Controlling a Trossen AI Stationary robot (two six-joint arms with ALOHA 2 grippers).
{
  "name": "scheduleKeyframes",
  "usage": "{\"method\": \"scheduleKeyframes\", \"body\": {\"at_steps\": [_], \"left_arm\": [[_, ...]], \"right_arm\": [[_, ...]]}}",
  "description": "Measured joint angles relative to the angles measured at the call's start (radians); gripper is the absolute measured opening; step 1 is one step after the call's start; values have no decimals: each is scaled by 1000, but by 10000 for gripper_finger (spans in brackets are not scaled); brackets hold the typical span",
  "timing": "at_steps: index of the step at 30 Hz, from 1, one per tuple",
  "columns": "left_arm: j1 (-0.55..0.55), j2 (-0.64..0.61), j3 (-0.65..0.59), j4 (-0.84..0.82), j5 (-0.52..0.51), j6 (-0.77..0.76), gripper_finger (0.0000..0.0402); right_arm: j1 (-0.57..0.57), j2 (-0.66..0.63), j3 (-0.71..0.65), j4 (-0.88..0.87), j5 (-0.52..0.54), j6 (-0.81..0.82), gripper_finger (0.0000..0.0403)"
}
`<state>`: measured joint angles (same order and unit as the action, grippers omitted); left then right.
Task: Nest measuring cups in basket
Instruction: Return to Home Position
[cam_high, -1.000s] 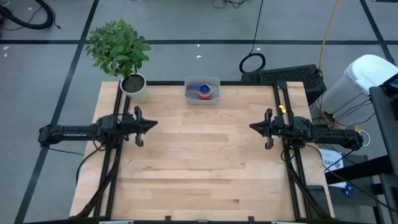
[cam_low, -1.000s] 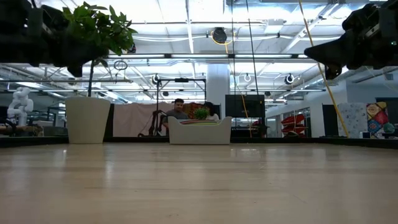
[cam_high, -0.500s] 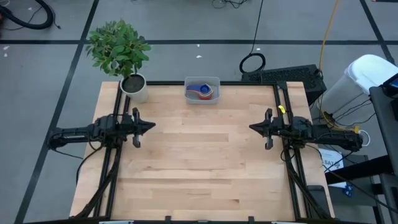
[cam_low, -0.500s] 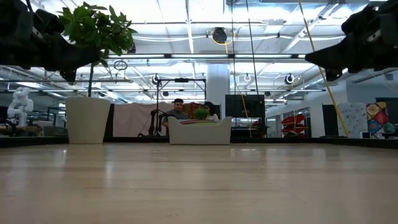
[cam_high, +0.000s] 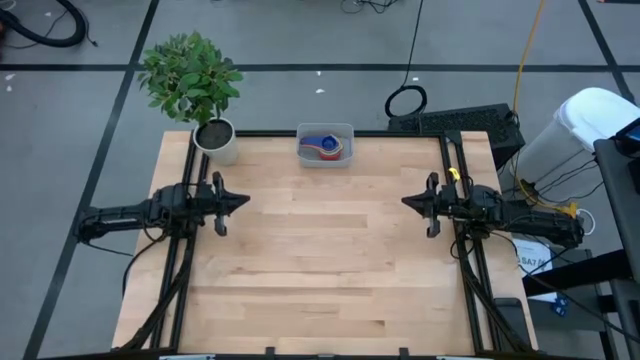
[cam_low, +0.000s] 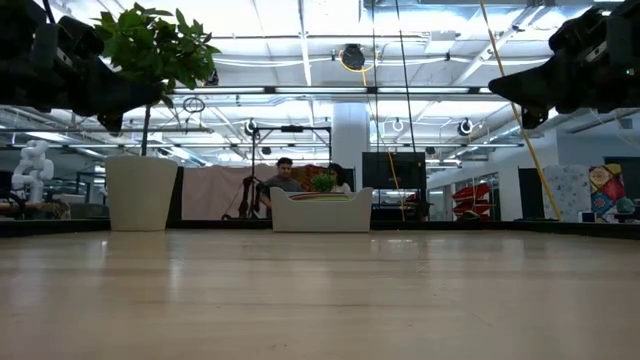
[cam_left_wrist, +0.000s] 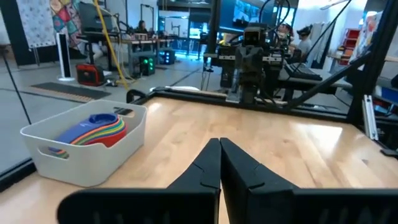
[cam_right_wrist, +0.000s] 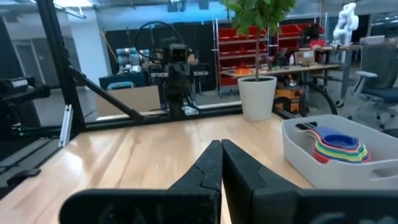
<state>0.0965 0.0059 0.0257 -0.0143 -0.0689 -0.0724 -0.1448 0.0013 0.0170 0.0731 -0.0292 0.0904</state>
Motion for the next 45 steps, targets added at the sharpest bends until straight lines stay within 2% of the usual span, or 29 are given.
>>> {"method": "scheduleKeyframes", "body": {"at_steps": [8,45], "left_arm": [[2,0,0,0,0,98,3],[2,0,-3,24,-2,95,21]], "right_arm": [[0,1,-1,-3,-1,57,0],[0,1,-2,-2,1,54,0]]}}
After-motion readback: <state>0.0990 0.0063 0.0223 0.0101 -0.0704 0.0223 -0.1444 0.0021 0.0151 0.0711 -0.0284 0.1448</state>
